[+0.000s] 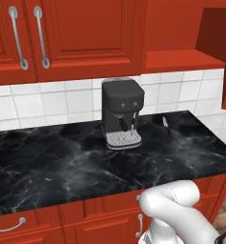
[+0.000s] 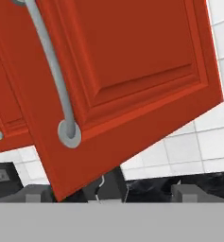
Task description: Close all open cabinet doors.
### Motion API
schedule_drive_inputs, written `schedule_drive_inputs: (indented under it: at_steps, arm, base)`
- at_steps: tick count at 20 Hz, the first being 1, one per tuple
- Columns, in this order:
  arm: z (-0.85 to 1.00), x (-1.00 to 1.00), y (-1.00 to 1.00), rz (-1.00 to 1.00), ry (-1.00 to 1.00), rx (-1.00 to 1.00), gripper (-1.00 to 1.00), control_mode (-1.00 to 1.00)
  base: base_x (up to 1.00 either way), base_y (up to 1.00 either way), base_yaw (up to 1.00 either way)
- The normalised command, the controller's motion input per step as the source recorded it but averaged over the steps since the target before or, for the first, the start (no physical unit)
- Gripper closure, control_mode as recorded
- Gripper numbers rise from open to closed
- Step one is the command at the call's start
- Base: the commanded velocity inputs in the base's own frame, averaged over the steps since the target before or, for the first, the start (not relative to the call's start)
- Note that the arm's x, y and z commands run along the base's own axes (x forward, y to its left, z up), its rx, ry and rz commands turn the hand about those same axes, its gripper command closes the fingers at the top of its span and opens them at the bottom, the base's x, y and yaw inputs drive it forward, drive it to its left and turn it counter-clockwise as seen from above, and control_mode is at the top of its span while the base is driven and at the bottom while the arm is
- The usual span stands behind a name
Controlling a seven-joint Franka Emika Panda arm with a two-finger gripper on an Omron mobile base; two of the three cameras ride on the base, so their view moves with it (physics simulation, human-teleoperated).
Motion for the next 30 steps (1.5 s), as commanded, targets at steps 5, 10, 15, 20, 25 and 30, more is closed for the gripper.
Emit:
schedule_drive_inputs:
  at_steps: [5,10,15,20,25,30]
  arm:
    - [-0.05,0.67,-0.03,0.11,-0.15,0.00,-1.00,-1.00]
    - [0.01,0.60,-0.01,0.04,-0.09,0.00,-1.00,-1.00]
    - [0.17,0.49,0.00,0.00,-0.06,0.00,-1.00,-1.00]
    - [0.33,0.28,0.01,0.00,-0.03,0.00,-1.00,-1.00]
    - [0.13,0.40,0.13,0.00,0.00,0.00,-1.00,-1.00]
    - [0.00,0.56,0.23,0.00,0.00,0.00,-1.00,-1.00]
  base:
    - [0.00,0.00,0.00]
    - [0.00,0.00,0.00]
    - [0.00,0.00,0.00]
    - [0.00,0.00,0.00]
    - [0.00,0.00,0.00]
    - [0.00,0.00,0.00]
